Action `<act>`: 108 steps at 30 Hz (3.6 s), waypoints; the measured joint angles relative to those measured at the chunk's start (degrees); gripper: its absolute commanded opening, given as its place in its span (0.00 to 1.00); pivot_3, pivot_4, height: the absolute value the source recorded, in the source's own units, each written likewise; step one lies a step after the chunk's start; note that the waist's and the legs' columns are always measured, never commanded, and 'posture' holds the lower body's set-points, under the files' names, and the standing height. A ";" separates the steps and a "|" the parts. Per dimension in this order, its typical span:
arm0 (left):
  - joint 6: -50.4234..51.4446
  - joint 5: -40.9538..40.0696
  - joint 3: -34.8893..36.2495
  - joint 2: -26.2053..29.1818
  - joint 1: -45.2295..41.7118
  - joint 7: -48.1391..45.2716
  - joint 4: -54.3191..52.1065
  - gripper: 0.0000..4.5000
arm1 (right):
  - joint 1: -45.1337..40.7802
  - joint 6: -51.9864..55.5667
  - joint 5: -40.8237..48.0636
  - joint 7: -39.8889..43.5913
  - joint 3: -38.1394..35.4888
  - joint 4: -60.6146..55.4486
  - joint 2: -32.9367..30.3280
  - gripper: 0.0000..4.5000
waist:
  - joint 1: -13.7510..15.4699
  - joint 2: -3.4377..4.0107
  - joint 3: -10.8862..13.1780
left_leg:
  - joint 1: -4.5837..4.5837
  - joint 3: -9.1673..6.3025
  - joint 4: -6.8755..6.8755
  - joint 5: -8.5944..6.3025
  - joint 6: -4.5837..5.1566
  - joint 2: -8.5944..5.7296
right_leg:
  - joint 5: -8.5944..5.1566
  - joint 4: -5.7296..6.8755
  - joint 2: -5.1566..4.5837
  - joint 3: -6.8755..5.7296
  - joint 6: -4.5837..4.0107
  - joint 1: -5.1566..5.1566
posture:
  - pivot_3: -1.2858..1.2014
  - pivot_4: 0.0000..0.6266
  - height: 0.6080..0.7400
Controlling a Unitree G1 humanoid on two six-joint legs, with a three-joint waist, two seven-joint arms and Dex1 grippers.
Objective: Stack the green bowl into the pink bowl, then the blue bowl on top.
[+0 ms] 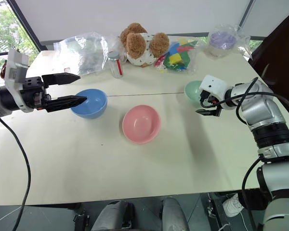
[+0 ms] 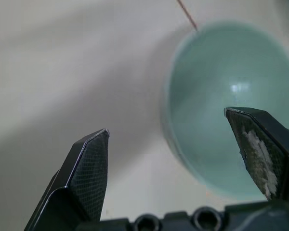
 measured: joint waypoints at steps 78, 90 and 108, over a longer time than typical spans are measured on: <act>-45.69 45.81 -26.72 -8.50 -12.80 -3.82 47.39 0.94 | 8.70 40.71 45.34 -1.20 -26.65 -52.63 1.43 1.00 | 0.82 0.01 0.03 | -0.06 -0.04 0.04 -0.21 0.38 -0.08 | 0.01 0.05 -0.20 -0.25 0.01 0.00 | 0.52 0.24 1.00; -51.42 48.47 -27.12 -11.99 -20.78 -8.96 56.22 0.01 | 15.15 41.49 49.20 -5.74 -32.06 -54.35 -4.89 1.00 | 1.23 0.00 0.03 | -0.09 -0.05 0.08 -0.25 0.44 -0.09 | 0.01 0.04 -0.23 -0.25 0.01 0.01 | 0.52 0.24 1.00; -45.91 30.36 -39.19 -25.59 -35.70 -29.38 41.01 0.01 | 32.84 44.73 55.88 -9.20 -46.21 -62.27 -10.41 1.00 | 1.63 -0.01 0.04 | -0.08 -0.08 0.11 -0.25 0.46 -0.03 | 0.01 0.00 0.00 -0.07 0.02 0.03 | 0.52 0.24 1.00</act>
